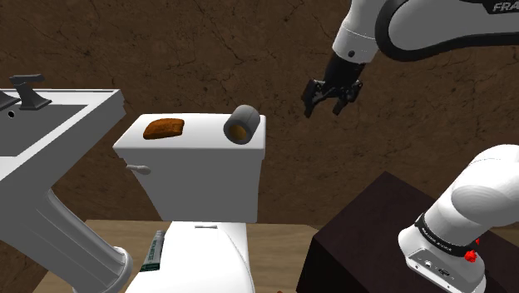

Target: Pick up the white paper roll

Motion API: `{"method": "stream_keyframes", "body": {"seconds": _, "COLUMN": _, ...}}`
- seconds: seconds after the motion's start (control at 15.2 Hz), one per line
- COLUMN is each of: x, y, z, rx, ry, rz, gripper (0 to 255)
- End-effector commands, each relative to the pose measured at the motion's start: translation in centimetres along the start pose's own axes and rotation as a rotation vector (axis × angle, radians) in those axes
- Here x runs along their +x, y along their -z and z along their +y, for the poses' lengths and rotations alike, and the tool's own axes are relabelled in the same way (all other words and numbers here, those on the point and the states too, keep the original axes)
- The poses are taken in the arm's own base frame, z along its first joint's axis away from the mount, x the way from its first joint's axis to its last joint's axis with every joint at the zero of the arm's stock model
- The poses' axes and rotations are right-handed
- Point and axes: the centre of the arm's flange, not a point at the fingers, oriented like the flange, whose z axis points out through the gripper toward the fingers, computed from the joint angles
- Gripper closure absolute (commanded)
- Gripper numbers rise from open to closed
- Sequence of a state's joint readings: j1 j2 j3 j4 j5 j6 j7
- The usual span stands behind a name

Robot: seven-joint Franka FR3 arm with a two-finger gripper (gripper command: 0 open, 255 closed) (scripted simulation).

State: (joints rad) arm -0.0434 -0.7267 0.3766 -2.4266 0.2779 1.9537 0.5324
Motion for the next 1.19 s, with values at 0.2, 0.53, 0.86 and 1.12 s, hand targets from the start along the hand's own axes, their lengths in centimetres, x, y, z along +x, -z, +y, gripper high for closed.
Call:
{"method": "stream_keyframes", "body": {"seconds": 0.2, "x": 0.2, "y": -2.4, "z": -6.4, "rx": -0.021, "ry": -0.177, "rz": 0.069, "gripper": 0}}
{"method": "stream_keyframes", "body": {"seconds": 0.53, "x": 1.5, "y": -5.0, "z": -12.6, "rx": -0.043, "ry": -0.348, "rz": 0.137, "gripper": 0}}
{"method": "stream_keyframes", "body": {"seconds": 0.86, "x": 4.0, "y": -7.7, "z": -18.5, "rx": -0.066, "ry": -0.518, "rz": 0.204, "gripper": 0}}
{"method": "stream_keyframes", "body": {"seconds": 1.12, "x": 6.9, "y": -9.8, "z": -22.8, "rx": -0.084, "ry": -0.655, "rz": 0.259, "gripper": 0}}
